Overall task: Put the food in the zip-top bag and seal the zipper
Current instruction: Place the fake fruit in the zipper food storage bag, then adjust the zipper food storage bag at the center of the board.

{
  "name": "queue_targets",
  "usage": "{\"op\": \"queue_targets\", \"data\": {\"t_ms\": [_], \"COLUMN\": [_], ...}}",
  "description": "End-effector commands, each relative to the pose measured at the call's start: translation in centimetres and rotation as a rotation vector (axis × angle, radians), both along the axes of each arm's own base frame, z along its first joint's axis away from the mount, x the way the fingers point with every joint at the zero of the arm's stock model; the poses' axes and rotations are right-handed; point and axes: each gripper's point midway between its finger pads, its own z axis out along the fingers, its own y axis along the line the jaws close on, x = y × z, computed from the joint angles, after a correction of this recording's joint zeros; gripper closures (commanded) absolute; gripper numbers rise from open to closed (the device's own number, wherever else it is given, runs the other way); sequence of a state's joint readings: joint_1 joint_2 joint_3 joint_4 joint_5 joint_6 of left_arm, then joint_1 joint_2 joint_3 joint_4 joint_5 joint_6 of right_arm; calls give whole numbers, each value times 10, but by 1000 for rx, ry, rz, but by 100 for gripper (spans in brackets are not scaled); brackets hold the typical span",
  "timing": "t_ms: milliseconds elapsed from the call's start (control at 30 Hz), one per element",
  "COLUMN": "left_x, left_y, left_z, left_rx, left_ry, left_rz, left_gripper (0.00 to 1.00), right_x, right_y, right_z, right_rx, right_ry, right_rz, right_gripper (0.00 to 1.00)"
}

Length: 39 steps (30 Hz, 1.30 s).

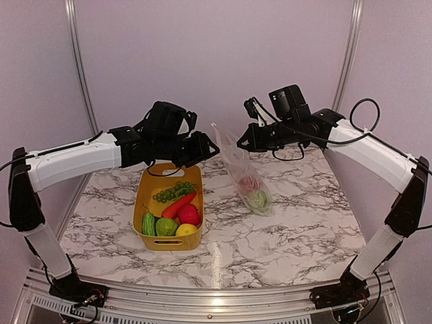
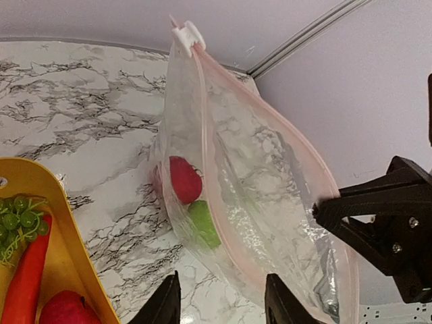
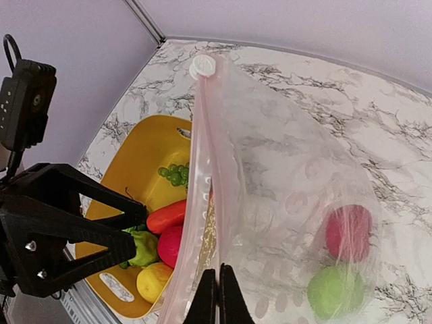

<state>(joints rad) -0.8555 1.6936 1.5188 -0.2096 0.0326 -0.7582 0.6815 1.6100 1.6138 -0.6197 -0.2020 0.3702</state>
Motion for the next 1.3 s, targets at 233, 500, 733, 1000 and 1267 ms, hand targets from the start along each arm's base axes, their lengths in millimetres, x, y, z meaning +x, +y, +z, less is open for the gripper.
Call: {"op": "queue_targets", "data": {"t_ms": [233,500,733,1000,1267], "left_x": [7,4,13,24,19], "left_y": [-25,-18,-10,-28,-22], "left_z": [-31,-24,3,-3,-1], "left_rx": [30,30,-32,-71,-51], "left_ry": [114,158,117,178,210], "left_rz": [-59,-34,1,5,20], "left_gripper": [59,60,60,61,62], "right_x": [-4,-5,-8,-9,-5], "right_y": [7,3,-1,0,-2], "right_z": [2,-1,-3,-3,2], "right_rx": [17,9,5,6,1], "right_ry": [-13,-16,-24,-22,-39], "right_rz": [31,21,13,24,10], "right_gripper": [100,100,100,100,100]}}
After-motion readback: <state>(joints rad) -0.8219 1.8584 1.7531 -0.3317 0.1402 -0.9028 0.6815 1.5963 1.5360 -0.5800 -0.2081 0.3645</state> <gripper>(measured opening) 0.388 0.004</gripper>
